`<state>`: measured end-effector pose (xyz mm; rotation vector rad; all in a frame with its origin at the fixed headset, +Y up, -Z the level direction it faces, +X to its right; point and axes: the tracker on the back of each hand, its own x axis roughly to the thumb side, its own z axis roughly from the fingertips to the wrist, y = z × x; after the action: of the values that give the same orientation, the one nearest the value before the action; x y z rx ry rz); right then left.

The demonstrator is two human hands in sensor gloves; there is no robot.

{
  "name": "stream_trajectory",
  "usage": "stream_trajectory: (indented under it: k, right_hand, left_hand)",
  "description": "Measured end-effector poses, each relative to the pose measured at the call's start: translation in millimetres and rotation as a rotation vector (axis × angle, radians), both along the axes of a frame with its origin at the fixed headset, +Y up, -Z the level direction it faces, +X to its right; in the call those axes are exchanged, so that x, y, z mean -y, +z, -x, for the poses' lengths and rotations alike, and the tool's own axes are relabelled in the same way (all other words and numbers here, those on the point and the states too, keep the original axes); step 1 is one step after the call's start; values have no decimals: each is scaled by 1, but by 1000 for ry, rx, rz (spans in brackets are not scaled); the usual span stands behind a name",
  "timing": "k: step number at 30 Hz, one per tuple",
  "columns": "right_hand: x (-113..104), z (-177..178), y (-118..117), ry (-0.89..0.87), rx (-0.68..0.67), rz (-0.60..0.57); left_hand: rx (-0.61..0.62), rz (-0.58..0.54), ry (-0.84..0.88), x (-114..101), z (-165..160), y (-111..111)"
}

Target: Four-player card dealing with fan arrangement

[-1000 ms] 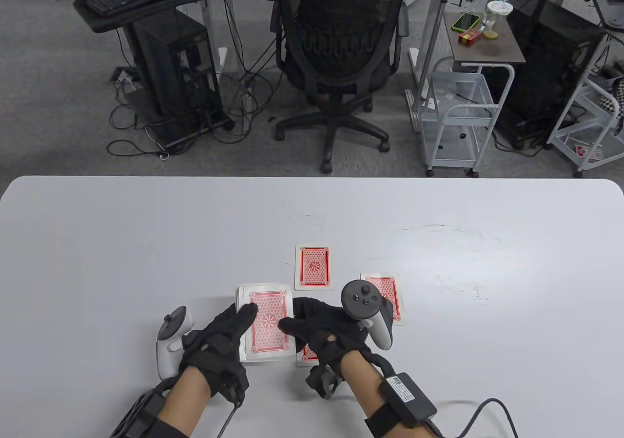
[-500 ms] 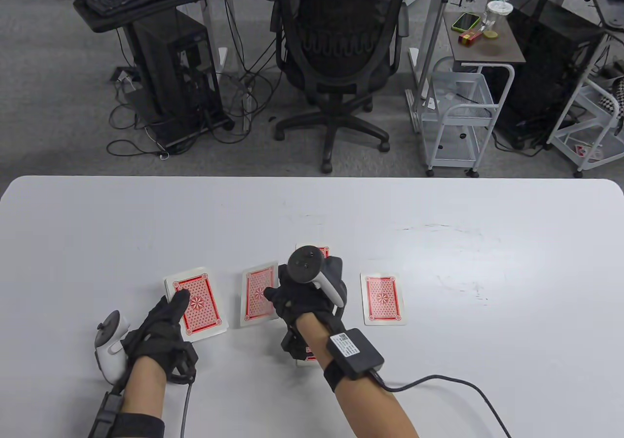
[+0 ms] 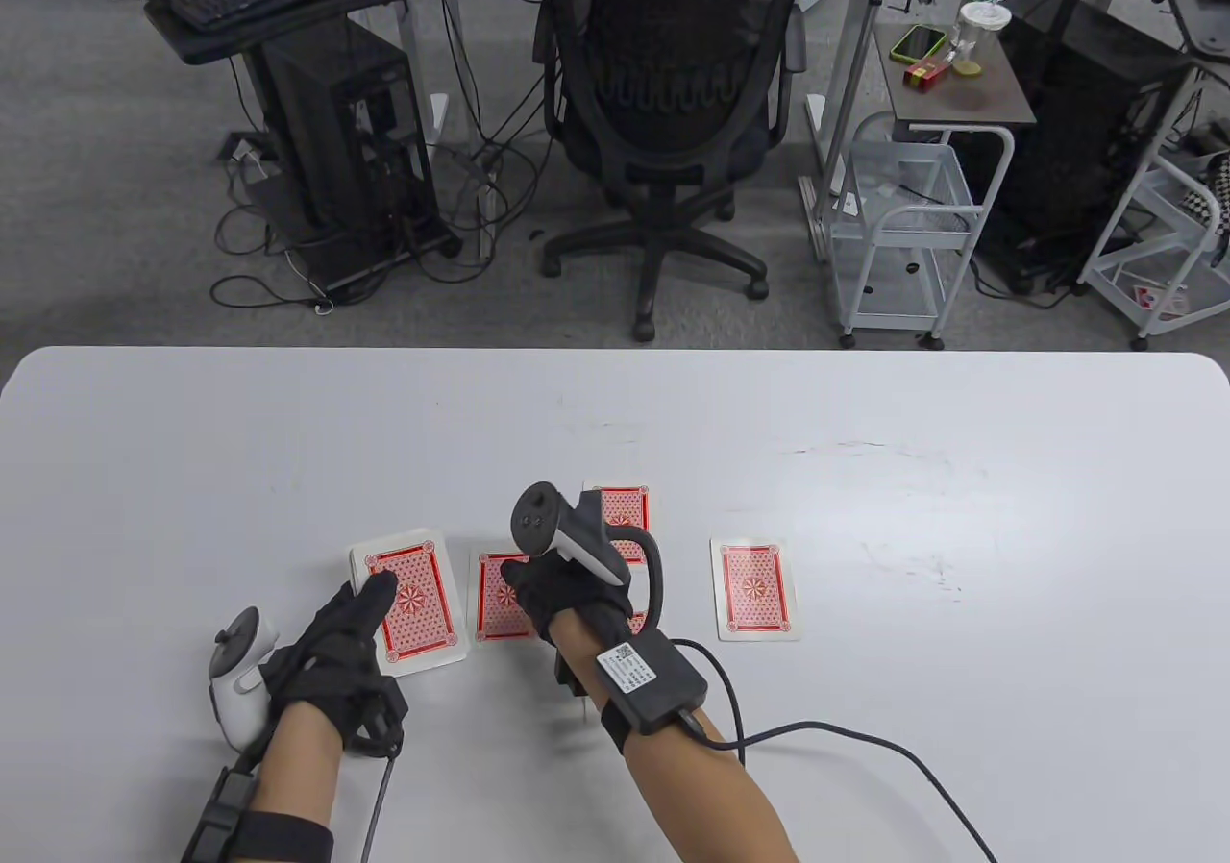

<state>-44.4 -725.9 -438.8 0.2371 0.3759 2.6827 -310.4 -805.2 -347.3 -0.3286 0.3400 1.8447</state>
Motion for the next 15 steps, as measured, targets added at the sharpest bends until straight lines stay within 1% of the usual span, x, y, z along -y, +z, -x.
stream_trajectory:
  k: [2, 4, 6, 7, 9, 10, 12, 15]
  right_hand:
    - [-6, -3, 4, -168, -43, 29]
    - [-7, 0, 9, -355, -178, 91]
    - [-6, 4, 16, -409, -213, 154]
    - [-5, 8, 20, -410, -232, 151]
    - [-5, 7, 24, -359, -192, 56]
    - [-2, 5, 24, -361, -187, 26]
    - [3, 3, 24, -417, -156, 56]
    - [7, -6, 19, -489, -112, 49]
  left_hand:
    - [15, -12, 28, -1, -5, 0]
    - [40, -21, 40, -2, -13, 0]
    - [59, -32, 44, -4, -20, 1]
    - [69, -38, 46, -4, -25, 2]
    - [51, -41, 66, -4, -30, 4]
    - [46, -34, 52, -3, -31, 6]
    - [39, -41, 42, 0, -32, 6]
    - [49, -42, 74, 1, -32, 6]
